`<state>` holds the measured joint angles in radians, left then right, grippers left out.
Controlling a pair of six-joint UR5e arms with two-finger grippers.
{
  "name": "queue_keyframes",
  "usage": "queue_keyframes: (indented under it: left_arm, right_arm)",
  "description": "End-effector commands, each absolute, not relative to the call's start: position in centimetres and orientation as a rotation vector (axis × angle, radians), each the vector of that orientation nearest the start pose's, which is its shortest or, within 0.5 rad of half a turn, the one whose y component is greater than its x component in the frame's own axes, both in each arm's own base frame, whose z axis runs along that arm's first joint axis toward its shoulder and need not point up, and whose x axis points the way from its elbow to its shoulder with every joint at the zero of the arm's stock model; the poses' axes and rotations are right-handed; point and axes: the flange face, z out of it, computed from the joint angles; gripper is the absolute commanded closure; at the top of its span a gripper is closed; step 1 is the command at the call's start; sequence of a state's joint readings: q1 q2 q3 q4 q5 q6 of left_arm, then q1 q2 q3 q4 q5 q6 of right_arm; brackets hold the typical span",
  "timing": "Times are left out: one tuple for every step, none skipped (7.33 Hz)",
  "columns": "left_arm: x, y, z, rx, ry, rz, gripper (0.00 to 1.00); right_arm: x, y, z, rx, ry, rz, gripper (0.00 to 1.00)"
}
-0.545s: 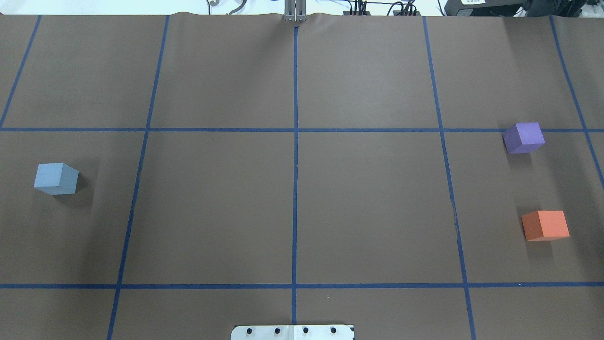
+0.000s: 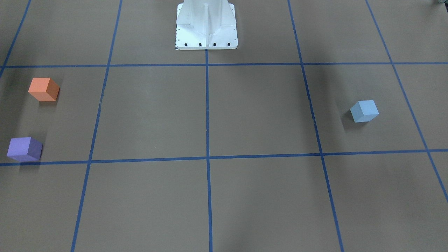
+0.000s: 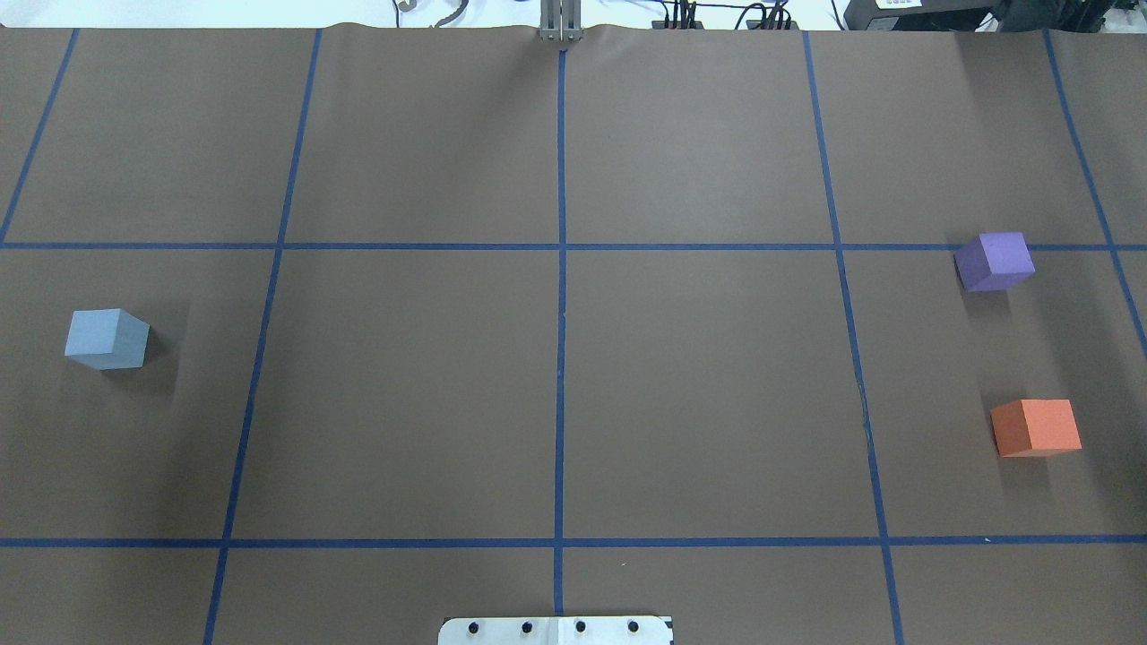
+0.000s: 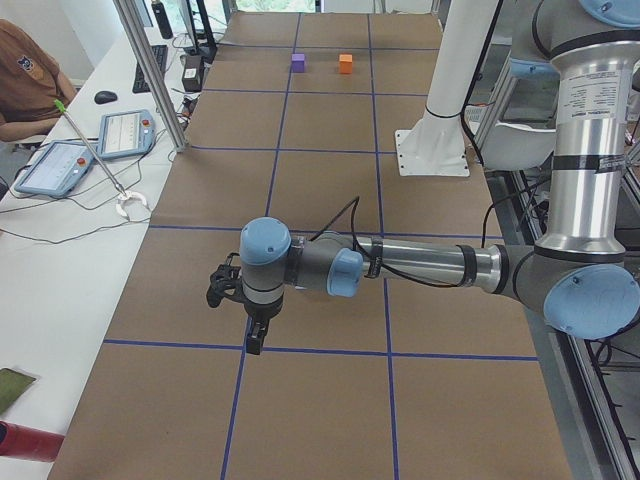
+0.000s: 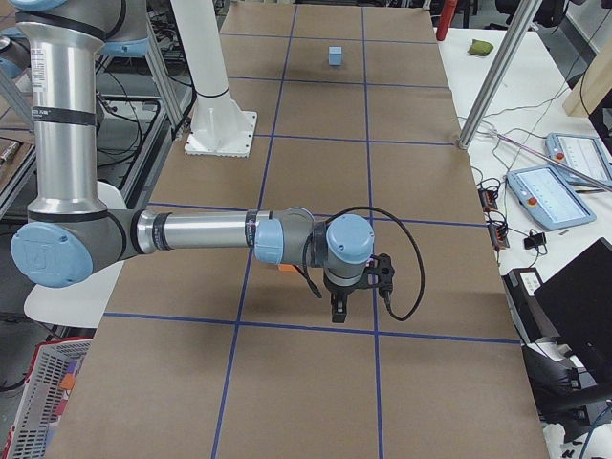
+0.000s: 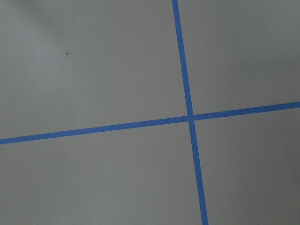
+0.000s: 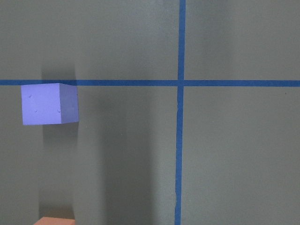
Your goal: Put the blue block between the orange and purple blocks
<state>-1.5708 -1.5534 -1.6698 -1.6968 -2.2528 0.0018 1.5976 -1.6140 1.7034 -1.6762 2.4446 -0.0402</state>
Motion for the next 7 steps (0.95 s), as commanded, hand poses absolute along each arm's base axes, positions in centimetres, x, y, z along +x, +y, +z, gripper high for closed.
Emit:
queue_keyframes:
  left_arm:
    - [-5.9,-50.3,58.9,0.245,0.681,0.113,0.0]
    - [-4.0,-50.9,57.5,0.287,0.682,0.165,0.0]
    - [-0.7,-51.6,55.5,0.287,0.706,0.2,0.0]
    - [1.8,-52.1,53.6,0.252,0.738,0.107,0.0]
    - [5.3,-52.2,53.3,0.2,0.756,0.086,0.0]
    - [9.5,-51.6,53.2,0.122,0.767,0.037,0.0]
    - [13.1,-51.0,53.1,0.062,0.777,-0.023,0.0]
  right_arm:
    - [6.9,-47.0,61.6,0.016,-0.874,-0.007,0.0]
    - [6.9,-47.0,61.6,0.015,-0.876,-0.005,0.0]
    - [7.0,-47.0,61.6,0.019,-0.876,-0.008,0.0]
    - [6.9,-47.1,61.5,0.019,-0.876,-0.008,0.0]
    - [6.9,-47.1,61.5,0.02,-0.876,-0.01,0.0]
    - [6.9,-47.2,61.5,0.021,-0.876,-0.01,0.0]
    - [6.9,-47.2,61.5,0.021,-0.876,-0.01,0.0]
